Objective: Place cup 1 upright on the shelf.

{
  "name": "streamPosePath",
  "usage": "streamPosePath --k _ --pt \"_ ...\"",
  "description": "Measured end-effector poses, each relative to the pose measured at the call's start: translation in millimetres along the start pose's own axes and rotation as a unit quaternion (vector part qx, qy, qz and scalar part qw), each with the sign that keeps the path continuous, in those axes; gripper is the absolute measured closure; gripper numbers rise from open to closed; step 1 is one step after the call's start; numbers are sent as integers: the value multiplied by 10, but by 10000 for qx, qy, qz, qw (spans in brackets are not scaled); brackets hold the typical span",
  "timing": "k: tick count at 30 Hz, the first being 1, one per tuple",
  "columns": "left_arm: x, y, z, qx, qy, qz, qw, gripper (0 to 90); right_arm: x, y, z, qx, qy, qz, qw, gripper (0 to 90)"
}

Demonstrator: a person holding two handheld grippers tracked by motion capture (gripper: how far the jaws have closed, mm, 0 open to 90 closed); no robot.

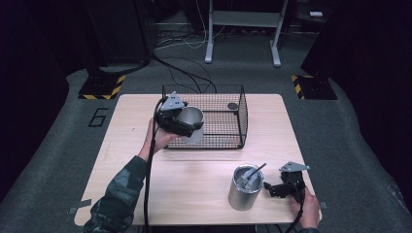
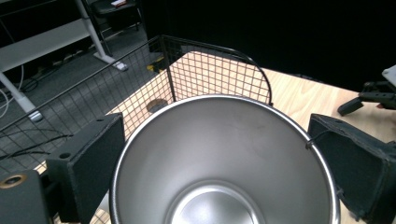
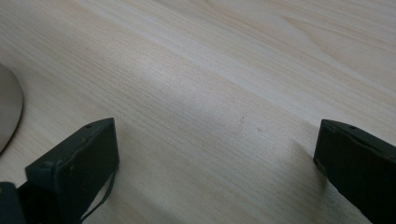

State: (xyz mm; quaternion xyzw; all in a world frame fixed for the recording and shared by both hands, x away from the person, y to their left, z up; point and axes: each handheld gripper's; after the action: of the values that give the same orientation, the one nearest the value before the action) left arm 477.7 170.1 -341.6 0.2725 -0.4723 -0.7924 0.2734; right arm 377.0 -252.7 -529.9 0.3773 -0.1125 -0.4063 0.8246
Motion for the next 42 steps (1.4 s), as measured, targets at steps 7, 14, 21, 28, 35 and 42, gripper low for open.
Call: streamPosePath --k 7,14,21,28,35,42 --pt "-74 25 -66 9 77 73 9999 65 1 0 0 3 0 5 10000 0" --pt "-160 84 -141 44 277 144 9995 65 2 0 0 3 -1 9 10000 0" --pt "-239 102 -231 18 376 228 9990 65 2 0 0 1 0 9 10000 0" --pt "-335 67 -326 -62 530 321 9981 65 2 0 0 1 0 11 10000 0" --pt "-431 -7 -427 -156 713 449 9963 65 0 0 0 0 0 2 10000 0" --pt "-480 -79 -548 -308 850 506 9946 65 1 0 0 2 0 7 10000 0"
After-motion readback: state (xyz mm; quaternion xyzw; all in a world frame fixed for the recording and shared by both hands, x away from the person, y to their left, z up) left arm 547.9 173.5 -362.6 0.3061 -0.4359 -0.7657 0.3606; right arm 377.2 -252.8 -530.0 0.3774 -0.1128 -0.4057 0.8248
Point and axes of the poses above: each handheld gripper's, and its own axes: z roughly backward along the jaws, y roughly out of its top, x roughly to its right, and after that the axes turned 10 degrees about y, right-handed
